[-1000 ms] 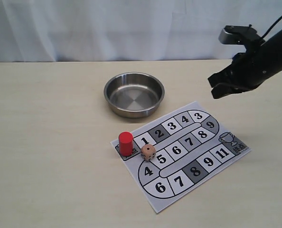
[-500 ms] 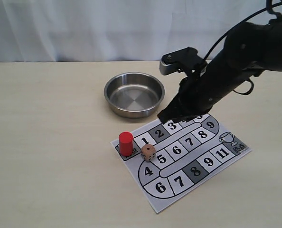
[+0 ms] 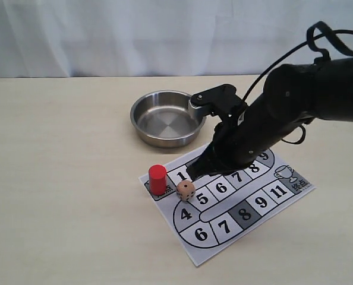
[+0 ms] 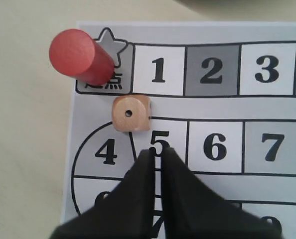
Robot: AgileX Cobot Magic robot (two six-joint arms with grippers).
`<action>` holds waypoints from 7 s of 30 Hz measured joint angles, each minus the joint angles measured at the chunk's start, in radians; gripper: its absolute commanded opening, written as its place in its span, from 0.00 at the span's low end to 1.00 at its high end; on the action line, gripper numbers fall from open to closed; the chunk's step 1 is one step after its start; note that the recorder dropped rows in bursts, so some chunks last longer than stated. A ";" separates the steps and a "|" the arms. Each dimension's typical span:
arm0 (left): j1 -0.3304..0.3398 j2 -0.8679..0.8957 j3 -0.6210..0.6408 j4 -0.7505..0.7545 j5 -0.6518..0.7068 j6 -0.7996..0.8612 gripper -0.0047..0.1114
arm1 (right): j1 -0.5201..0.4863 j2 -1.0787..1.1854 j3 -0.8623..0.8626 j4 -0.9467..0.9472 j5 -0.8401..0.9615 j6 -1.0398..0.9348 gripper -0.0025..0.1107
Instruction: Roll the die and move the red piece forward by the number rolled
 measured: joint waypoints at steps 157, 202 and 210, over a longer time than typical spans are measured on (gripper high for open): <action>0.000 0.000 0.000 0.000 0.000 0.000 0.04 | 0.149 0.336 -0.215 0.145 -0.195 -0.221 0.06; 0.000 0.000 0.000 0.000 0.000 0.000 0.04 | 0.039 0.323 -0.234 0.096 -0.112 -0.113 0.36; 0.000 0.000 0.000 0.000 0.000 0.000 0.04 | 0.039 0.323 -0.234 0.096 -0.139 -0.113 0.36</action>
